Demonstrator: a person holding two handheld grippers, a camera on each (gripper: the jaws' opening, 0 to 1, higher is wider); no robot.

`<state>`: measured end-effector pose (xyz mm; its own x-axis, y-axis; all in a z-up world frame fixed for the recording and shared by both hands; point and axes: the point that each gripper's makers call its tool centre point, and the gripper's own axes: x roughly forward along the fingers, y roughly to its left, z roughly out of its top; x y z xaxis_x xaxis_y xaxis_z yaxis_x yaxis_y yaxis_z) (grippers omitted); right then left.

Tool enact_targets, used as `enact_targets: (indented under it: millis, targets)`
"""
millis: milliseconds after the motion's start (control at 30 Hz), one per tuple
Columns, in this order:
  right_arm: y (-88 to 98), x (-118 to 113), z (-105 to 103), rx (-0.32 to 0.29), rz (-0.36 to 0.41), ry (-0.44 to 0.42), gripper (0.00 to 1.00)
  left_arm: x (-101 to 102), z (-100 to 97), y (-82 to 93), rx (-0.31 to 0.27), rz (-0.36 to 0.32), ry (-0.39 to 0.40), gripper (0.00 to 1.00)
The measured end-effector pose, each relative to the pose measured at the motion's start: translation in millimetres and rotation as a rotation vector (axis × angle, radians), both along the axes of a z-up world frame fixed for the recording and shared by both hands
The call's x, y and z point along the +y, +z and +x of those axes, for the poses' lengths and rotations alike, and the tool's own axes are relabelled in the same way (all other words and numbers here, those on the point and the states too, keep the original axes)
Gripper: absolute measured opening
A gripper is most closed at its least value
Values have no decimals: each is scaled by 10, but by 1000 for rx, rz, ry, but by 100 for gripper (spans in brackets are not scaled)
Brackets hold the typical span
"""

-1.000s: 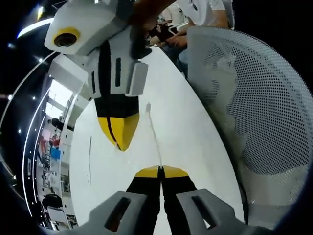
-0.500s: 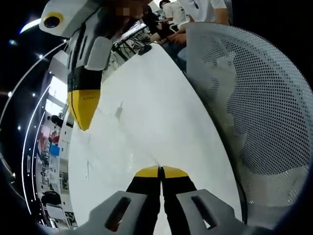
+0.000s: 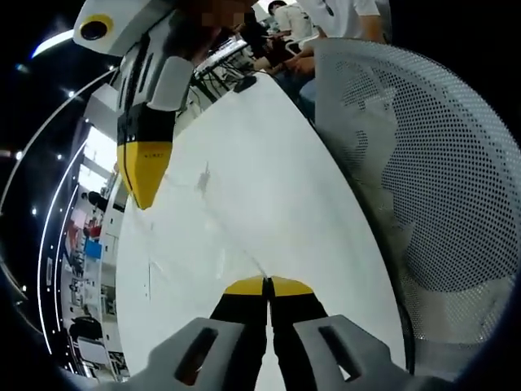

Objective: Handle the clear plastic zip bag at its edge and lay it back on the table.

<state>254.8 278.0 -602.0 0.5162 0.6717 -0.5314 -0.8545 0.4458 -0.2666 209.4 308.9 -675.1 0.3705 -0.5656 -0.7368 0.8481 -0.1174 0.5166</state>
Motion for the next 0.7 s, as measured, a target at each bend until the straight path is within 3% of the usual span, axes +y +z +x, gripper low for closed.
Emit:
enact_targets:
  millis: [433,700]
  targets:
    - [-218,32,15,-39,-119,4,0,-146,142,216,-42,-73,-12,0]
    - [-378,52,8,-35,-161,19,0,-223,101,362,61,-202,36,3]
